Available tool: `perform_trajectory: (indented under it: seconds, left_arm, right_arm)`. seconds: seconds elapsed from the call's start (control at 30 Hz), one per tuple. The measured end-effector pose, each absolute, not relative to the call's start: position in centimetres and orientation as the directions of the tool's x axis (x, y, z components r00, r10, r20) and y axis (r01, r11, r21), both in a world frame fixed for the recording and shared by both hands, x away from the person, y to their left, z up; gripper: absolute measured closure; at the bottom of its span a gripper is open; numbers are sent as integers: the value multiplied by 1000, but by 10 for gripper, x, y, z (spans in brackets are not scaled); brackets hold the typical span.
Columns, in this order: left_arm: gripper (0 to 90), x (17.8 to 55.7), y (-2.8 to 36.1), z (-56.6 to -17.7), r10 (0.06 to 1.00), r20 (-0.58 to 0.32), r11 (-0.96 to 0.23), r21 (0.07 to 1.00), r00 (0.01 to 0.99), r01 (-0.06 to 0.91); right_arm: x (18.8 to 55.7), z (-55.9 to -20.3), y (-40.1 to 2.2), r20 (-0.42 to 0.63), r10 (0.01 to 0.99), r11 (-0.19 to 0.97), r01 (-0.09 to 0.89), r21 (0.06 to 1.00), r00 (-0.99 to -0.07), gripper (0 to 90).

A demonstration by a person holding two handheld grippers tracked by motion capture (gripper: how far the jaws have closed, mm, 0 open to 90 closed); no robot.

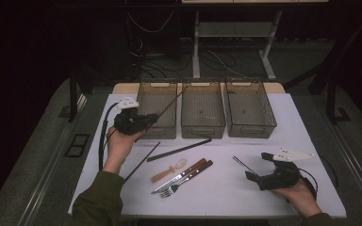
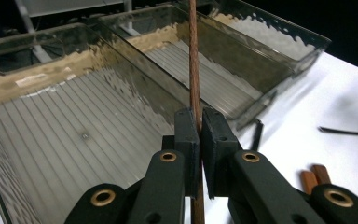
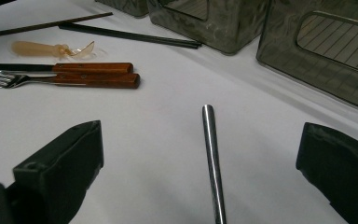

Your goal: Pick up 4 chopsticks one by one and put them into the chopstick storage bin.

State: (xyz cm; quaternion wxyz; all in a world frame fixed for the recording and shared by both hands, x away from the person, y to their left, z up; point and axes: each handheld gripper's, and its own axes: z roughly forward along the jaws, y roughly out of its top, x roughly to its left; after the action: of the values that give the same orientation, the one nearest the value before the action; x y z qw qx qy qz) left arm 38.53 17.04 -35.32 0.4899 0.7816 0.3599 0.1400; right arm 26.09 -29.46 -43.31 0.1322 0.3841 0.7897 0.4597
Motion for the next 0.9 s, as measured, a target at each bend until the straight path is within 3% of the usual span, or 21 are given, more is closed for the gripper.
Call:
perform_trajectory:
  seconds: [0.9]
  left_arm:
    - [848, 456, 160, -361, 812, -109, -256, 816, 573, 518]
  right_arm:
    - [261, -432, -296, 152, 725, 273, 483, 832, -672, 9]
